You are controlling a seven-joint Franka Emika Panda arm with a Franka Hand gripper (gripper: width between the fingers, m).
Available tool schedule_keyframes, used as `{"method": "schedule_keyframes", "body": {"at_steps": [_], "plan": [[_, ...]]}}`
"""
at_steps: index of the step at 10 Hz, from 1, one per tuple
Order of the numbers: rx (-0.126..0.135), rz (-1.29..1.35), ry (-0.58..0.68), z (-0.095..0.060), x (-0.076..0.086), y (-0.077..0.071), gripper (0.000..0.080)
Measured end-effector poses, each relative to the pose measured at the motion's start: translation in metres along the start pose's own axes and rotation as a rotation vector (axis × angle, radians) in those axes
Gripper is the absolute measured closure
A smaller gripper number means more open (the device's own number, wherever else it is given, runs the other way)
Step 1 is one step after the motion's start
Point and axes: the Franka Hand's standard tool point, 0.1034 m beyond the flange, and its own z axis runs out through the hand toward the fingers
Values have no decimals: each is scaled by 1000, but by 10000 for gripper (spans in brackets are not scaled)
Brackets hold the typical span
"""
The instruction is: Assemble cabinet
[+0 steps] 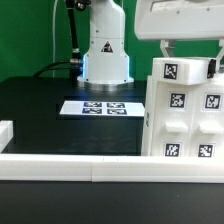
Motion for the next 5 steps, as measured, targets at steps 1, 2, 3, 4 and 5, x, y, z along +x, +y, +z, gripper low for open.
{"method": "schedule_keyframes", "body": {"at_steps": [1,2,3,4,5], "plan": [[1,118,-5,1,1,1,240],[3,222,-12,1,1,2,240],[4,304,-22,1,1,3,240],[7,440,-37,2,1,3,240],[8,523,-46,2,1,3,240]]}}
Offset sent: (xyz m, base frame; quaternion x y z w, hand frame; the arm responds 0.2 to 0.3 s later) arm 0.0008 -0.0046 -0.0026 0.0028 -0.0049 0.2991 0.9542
